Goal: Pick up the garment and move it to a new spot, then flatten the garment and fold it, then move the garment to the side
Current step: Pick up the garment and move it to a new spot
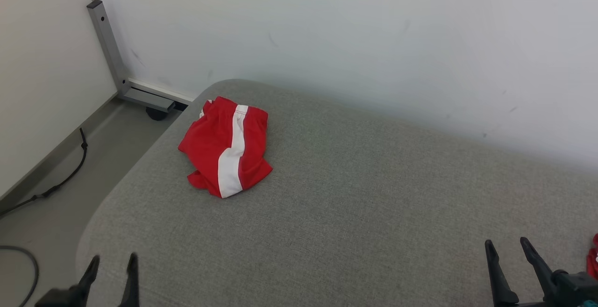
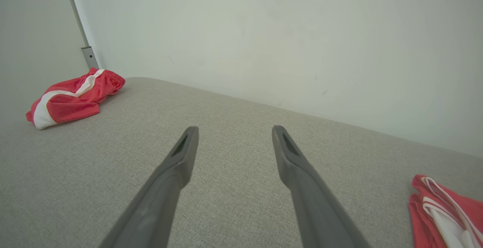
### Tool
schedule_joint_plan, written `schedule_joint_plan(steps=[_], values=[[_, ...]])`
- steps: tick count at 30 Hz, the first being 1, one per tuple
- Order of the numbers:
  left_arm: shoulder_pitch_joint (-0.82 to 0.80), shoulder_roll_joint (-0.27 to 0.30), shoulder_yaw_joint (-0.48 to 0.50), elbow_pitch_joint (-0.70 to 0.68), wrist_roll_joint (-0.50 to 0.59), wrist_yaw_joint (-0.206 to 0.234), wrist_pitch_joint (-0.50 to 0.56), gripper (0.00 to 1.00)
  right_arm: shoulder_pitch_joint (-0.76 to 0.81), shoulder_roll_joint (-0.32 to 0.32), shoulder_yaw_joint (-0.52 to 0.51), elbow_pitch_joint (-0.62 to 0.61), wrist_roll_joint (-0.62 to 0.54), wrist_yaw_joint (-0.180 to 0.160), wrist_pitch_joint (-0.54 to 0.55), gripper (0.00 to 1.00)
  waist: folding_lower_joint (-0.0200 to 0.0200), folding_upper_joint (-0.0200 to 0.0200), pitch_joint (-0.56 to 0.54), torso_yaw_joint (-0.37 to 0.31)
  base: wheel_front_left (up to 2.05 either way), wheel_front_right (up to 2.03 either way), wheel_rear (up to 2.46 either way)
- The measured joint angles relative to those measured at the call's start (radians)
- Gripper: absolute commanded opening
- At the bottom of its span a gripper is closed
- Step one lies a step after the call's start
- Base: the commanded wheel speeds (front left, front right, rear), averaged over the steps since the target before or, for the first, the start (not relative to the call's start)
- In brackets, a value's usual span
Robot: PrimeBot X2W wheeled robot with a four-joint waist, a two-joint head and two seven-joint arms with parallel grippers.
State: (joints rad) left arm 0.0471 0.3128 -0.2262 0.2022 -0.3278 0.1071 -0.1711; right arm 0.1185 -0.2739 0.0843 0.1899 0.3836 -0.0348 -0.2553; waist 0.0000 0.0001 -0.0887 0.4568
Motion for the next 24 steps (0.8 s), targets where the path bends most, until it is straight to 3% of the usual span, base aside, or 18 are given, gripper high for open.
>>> schedule_joint_plan(steps=[6, 12, 18, 21, 24], values=[[-0.215, 0.010, -0.037, 0.035, -0.015, -0.096, 0.042, 1.00, -0.007, 0.004, 0.021, 0.001, -0.026, 0.011, 0.000, 1.00, 0.0000, 0.0001, 0.009, -0.010, 0.00, 0.00, 0.00], [-0.501, 0.032, -0.044, 0.166, -0.085, -0.231, 0.123, 1.00, -0.028, -0.018, 0.030, -0.002, -0.047, 0.022, 0.000, 1.00, 0.0000, 0.0001, 0.028, -0.045, 0.00, 0.00, 0.00], [-0.695, 0.065, -0.021, 0.331, -0.230, -0.240, 0.248, 1.00, -0.031, -0.047, 0.038, -0.038, -0.088, 0.021, 0.001, 1.00, 0.0001, 0.0001, 0.069, -0.095, 0.00, 0.00, 0.00], [-0.745, 0.096, -0.048, 0.388, -0.245, -0.240, 0.310, 1.00, -0.051, -0.069, 0.039, -0.059, -0.101, 0.021, 0.010, 1.00, 0.0001, 0.0001, 0.096, -0.124, 0.00, 0.00, 0.00], [-0.802, 0.127, -0.108, 0.415, -0.330, -0.239, 0.372, 1.00, -0.082, -0.085, 0.042, -0.085, -0.114, 0.021, 0.019, 1.00, 0.0001, 0.0001, 0.125, -0.155, 0.00, 0.00, 0.00]])
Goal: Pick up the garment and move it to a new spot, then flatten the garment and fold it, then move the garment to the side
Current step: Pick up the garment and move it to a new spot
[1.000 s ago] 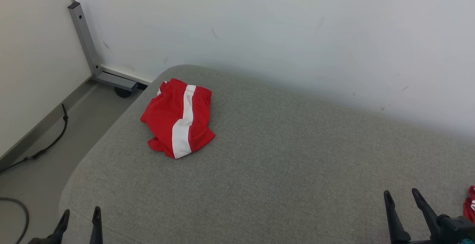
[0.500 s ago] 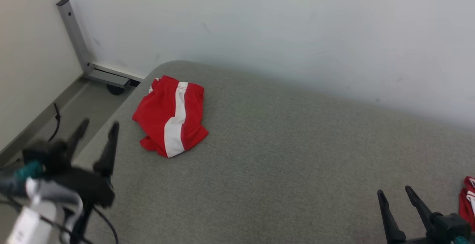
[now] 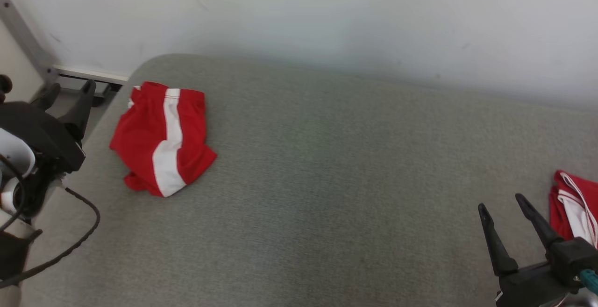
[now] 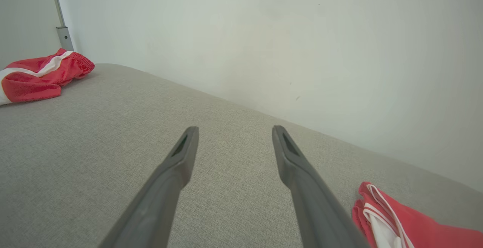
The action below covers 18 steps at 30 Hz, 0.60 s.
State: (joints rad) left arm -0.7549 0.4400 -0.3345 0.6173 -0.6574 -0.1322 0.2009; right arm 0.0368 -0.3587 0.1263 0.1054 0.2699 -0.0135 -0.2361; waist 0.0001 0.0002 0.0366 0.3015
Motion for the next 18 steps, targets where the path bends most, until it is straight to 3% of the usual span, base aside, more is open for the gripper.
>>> schedule_joint_plan(steps=[11, 18], values=[[-0.060, 0.101, -0.098, 0.198, -0.113, 0.000, 0.285, 1.00, -0.054, -0.043, -0.011, -0.088, -0.042, -0.018, 0.038, 1.00, 0.0000, 0.0000, 0.128, -0.112, 0.00, 0.00, 0.00], [-0.138, 0.095, -0.120, 0.250, -0.168, 0.000, 0.393, 1.00, -0.082, -0.049, -0.025, -0.121, -0.050, -0.036, 0.053, 1.00, 0.0001, -0.0001, 0.215, -0.165, 0.00, 0.00, 0.00]])
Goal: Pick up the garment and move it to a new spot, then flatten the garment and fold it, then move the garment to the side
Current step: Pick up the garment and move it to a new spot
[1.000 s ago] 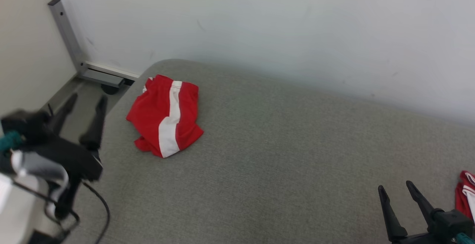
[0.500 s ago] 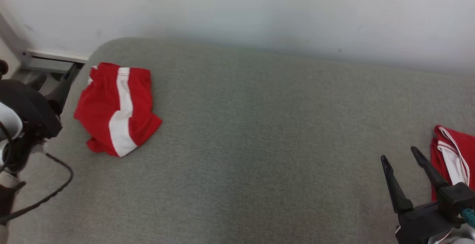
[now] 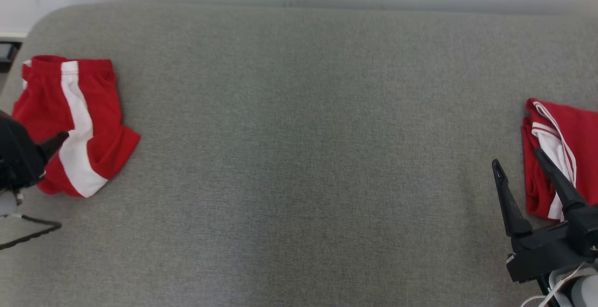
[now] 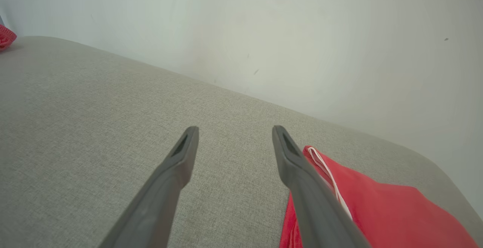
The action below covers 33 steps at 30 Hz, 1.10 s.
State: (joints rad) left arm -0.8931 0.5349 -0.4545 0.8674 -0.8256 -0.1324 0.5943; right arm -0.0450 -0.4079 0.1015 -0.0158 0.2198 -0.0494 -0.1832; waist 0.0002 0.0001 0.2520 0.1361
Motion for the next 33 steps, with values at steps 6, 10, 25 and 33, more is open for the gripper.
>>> schedule_joint_plan(steps=[6, 10, 25, 33], values=[[-0.003, -0.026, -0.036, 0.075, -0.016, 0.000, 0.082, 1.00, -0.020, 0.000, -0.004, -0.013, -0.004, -0.005, 0.012, 1.00, 0.0001, 0.0000, 0.063, -0.027, 0.00, 0.00, 0.00], [-0.016, -0.036, -0.031, 0.113, -0.035, 0.000, 0.096, 1.00, -0.033, 0.000, -0.001, -0.014, -0.005, -0.008, 0.017, 1.00, 0.0001, 0.0001, 0.086, -0.036, 0.00, 0.00, 0.00], [-0.118, -0.027, -0.170, -0.034, -0.029, 0.000, 0.003, 0.00, -0.057, 0.031, 0.006, 0.053, -0.001, -0.013, 0.014, 1.00, -0.0003, -0.0001, 0.048, -0.023, 0.00, 0.00, 0.00], [-0.115, -0.080, -0.321, -0.286, -0.098, 0.000, -0.109, 0.00, -0.072, 0.064, 0.016, 0.138, 0.026, -0.003, -0.012, 1.00, -0.0003, -0.0002, -0.035, -0.019, 0.00, 0.00, 0.00]])
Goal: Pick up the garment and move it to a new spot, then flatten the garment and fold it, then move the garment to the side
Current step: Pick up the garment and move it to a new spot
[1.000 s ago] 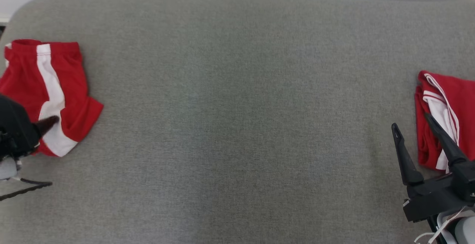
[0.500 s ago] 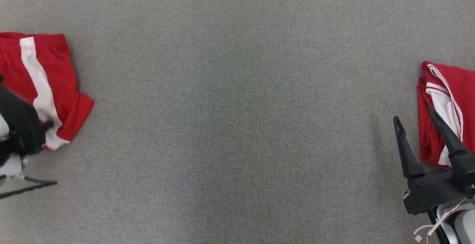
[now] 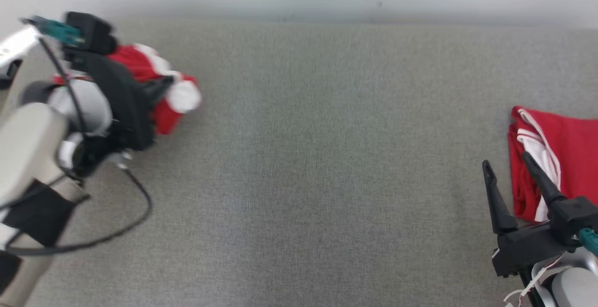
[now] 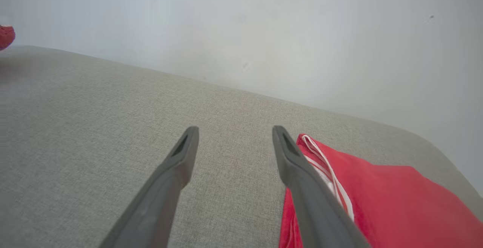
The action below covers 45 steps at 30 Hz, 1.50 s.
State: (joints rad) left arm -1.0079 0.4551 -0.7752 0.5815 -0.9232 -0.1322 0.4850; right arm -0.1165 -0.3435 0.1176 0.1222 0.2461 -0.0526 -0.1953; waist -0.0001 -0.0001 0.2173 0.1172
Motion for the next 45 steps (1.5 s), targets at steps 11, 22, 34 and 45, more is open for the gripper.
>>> schedule_joint_plan(steps=[11, 22, 34, 45], values=[[0.182, -0.012, -0.182, -0.317, -0.100, 0.000, -0.129, 0.00, 0.037, 0.017, -0.003, 0.035, 0.034, 0.012, -0.025, 1.00, -0.0002, -0.0001, -0.112, -0.035, 0.00, 0.00, 0.00], [0.366, -0.096, -0.365, -0.374, -0.081, 0.000, -0.214, 0.00, 0.056, 0.027, -0.015, 0.036, 0.041, 0.015, -0.034, 1.00, -0.0001, 0.0000, -0.134, -0.088, 0.00, 0.00, 0.00], [0.453, -0.176, -0.498, -0.319, -0.041, 0.000, -0.256, 0.00, 0.067, 0.034, -0.020, 0.044, 0.044, 0.015, -0.043, 1.00, 0.0000, 0.0000, -0.144, -0.078, 0.00, 0.00, 0.00], [0.472, -0.224, -0.483, -0.205, -0.019, 0.000, -0.332, 1.00, 0.067, 0.039, -0.018, 0.079, 0.051, 0.019, -0.044, 1.00, 0.0000, 0.0000, -0.167, -0.060, 0.00, 0.00, 0.00]])
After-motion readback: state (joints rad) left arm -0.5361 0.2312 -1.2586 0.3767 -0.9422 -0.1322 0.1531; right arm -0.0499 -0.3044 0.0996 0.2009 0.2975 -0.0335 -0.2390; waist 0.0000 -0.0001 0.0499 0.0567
